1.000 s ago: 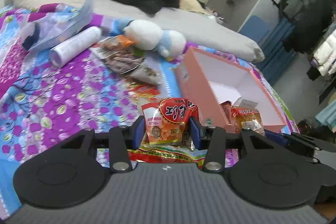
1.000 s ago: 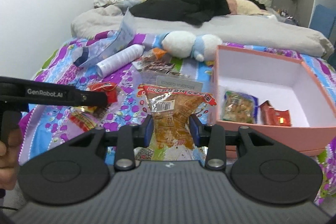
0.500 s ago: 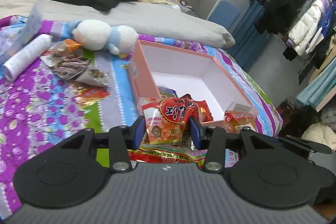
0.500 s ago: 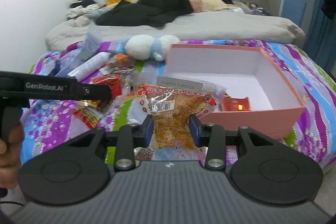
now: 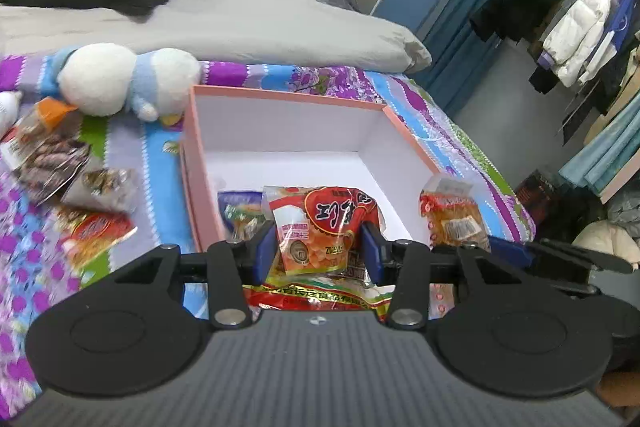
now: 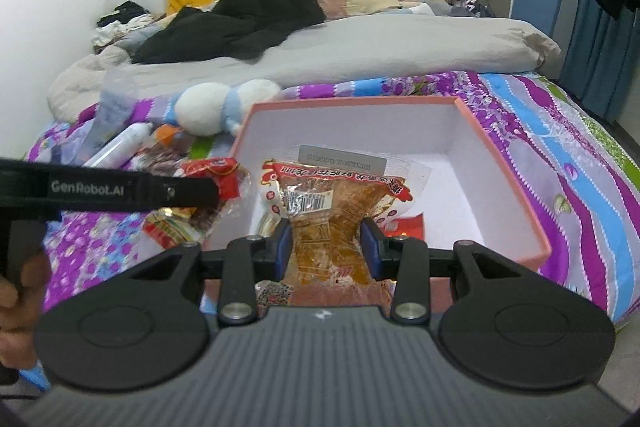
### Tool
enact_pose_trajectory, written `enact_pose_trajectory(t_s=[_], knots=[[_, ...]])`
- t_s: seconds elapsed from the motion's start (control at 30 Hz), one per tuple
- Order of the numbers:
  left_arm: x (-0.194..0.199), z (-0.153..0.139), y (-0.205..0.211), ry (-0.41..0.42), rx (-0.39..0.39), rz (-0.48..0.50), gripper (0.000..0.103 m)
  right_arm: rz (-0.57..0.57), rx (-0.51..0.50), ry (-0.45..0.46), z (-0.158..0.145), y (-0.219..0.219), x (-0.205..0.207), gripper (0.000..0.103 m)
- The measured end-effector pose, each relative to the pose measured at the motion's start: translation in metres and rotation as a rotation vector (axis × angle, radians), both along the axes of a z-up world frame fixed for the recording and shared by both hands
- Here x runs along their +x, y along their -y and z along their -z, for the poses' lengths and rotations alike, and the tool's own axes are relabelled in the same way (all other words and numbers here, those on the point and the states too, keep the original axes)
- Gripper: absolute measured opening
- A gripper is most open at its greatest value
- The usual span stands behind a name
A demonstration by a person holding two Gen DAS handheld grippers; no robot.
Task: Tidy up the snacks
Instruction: 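Carry the red-label bag and bread packet with both tools over the pink box, then open both tools to drop the bag and packet into the pink box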
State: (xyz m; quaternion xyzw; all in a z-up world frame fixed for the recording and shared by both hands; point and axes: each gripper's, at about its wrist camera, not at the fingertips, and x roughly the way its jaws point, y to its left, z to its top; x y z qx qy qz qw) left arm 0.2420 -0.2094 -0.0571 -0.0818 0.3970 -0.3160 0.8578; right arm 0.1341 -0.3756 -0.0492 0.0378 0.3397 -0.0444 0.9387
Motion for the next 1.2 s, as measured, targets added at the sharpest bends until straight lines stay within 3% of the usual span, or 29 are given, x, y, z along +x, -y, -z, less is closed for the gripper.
enact_pose_trajectory(t_s=[0.3, 0.63, 0.7, 0.77, 0.97, 1.2], knots=[[0.066, 0.017, 0.05, -0.038, 0.036, 0.015, 0.051, 0.036, -0.004, -0.041, 0.014, 0.044, 0.056, 0.04], [0.097, 0.059, 0.077, -0.107, 0.093, 0.042, 0.052, 0.086, 0.05, -0.134, 0.063, 0.075, 0.088, 0.046], [0.098, 0.063, 0.079, -0.103, 0.101, 0.041, 0.058, 0.095, 0.065, -0.145, 0.069, 0.079, 0.09, 0.053], [0.098, 0.064, 0.08, -0.103, 0.112, 0.04, 0.072, 0.102, 0.085, -0.145, 0.071, 0.081, 0.091, 0.061], [0.087, 0.05, 0.073, -0.071, 0.123, 0.039, 0.072, 0.121, 0.088, -0.126, 0.065, 0.08, 0.083, 0.063], [0.054, 0.01, 0.052, -0.006, 0.109, 0.022, 0.072, 0.104, 0.09, -0.076, 0.038, 0.062, 0.057, 0.063]])
